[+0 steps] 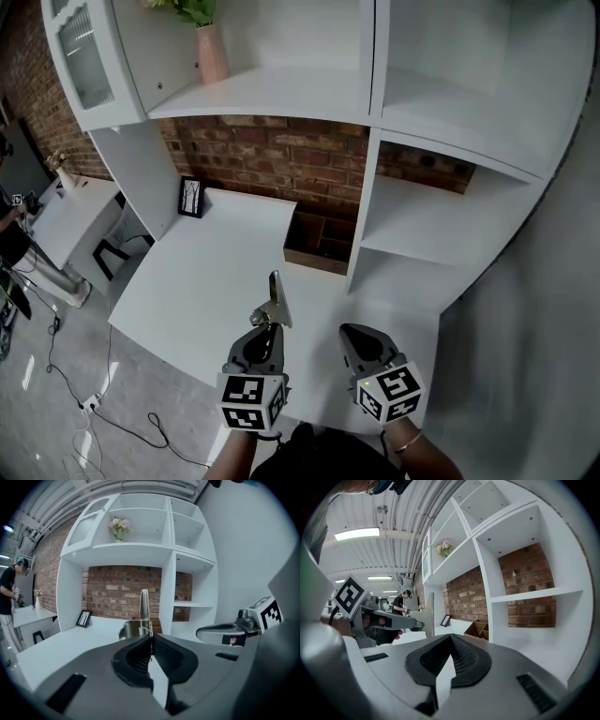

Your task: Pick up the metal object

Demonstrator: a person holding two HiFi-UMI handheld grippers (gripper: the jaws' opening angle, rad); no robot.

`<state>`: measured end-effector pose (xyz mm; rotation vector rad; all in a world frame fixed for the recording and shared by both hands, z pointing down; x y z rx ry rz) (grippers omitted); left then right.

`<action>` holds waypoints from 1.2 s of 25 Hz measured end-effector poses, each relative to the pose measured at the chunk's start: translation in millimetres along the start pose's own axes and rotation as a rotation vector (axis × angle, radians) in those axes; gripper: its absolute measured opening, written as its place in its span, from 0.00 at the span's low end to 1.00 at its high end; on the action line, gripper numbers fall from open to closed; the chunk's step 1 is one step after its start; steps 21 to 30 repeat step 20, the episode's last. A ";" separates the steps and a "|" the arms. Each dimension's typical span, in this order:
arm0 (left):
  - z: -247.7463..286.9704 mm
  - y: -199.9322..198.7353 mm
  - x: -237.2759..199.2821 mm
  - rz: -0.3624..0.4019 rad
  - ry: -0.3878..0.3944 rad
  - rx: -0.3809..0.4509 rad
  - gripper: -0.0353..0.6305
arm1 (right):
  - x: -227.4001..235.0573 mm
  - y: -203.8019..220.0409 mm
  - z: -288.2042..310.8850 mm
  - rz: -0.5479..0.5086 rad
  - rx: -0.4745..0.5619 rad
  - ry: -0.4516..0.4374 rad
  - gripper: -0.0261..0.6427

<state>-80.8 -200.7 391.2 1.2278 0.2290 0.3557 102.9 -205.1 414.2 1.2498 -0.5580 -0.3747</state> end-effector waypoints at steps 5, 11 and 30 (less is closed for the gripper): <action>-3.0 -1.7 4.8 0.039 0.009 0.001 0.07 | 1.9 -1.1 -4.8 -0.023 0.006 0.021 0.05; -2.4 -8.2 10.8 0.058 0.015 0.010 0.07 | 4.2 -2.8 -7.8 -0.045 0.015 0.032 0.05; -3.8 -6.6 20.4 0.060 0.011 -0.002 0.07 | 8.7 -3.2 -14.8 -0.052 0.020 0.041 0.05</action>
Point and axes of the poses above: the fingertips, and each gripper's own axes: z forward along the fingers, x to its right, y out of its underside, the point moved 7 cm from there along -z, backward along the fingers, and after that the axes turned 5 degrees about z, right-handed, at the moved point
